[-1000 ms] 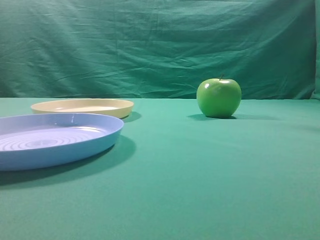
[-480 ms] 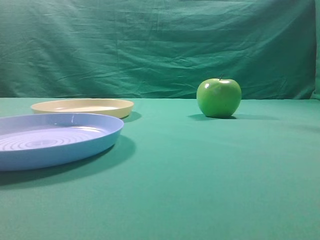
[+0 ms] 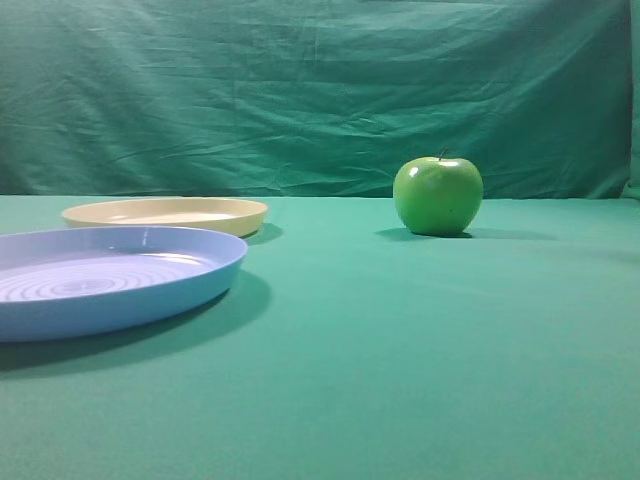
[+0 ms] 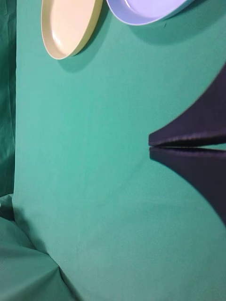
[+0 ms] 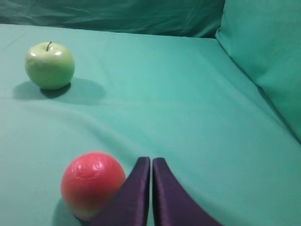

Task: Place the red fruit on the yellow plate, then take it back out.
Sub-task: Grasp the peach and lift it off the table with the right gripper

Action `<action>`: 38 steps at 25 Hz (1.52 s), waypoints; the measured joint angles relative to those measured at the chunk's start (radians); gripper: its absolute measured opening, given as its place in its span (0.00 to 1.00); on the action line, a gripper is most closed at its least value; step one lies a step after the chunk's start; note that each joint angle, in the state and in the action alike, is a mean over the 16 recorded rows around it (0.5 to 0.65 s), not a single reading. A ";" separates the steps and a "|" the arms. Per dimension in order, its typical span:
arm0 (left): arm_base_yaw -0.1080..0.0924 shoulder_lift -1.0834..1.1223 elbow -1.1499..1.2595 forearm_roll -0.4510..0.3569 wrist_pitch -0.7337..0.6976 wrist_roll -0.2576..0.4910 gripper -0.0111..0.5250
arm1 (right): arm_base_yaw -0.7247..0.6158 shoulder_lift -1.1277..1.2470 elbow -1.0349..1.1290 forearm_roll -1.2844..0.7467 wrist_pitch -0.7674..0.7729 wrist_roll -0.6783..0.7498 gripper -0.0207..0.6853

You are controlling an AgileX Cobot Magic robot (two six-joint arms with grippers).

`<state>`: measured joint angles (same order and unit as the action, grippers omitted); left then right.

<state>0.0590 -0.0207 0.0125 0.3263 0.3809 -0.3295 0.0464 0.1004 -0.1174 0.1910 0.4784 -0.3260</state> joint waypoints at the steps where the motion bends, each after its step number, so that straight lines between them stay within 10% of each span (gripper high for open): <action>1: 0.000 0.000 0.000 0.000 0.000 0.000 0.02 | 0.004 0.028 -0.032 0.003 0.026 0.000 0.03; 15: 0.000 0.000 0.000 0.000 0.000 0.000 0.02 | 0.060 0.582 -0.568 0.007 0.643 0.000 0.03; 24: 0.000 0.000 0.000 0.000 0.000 0.000 0.02 | 0.156 0.843 -0.658 -0.060 0.732 0.001 0.08; 38: 0.000 0.000 0.000 0.000 0.000 0.000 0.02 | 0.233 1.146 -0.659 -0.121 0.490 0.056 0.78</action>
<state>0.0590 -0.0207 0.0125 0.3263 0.3809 -0.3295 0.2789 1.2459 -0.7768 0.0698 0.9688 -0.2700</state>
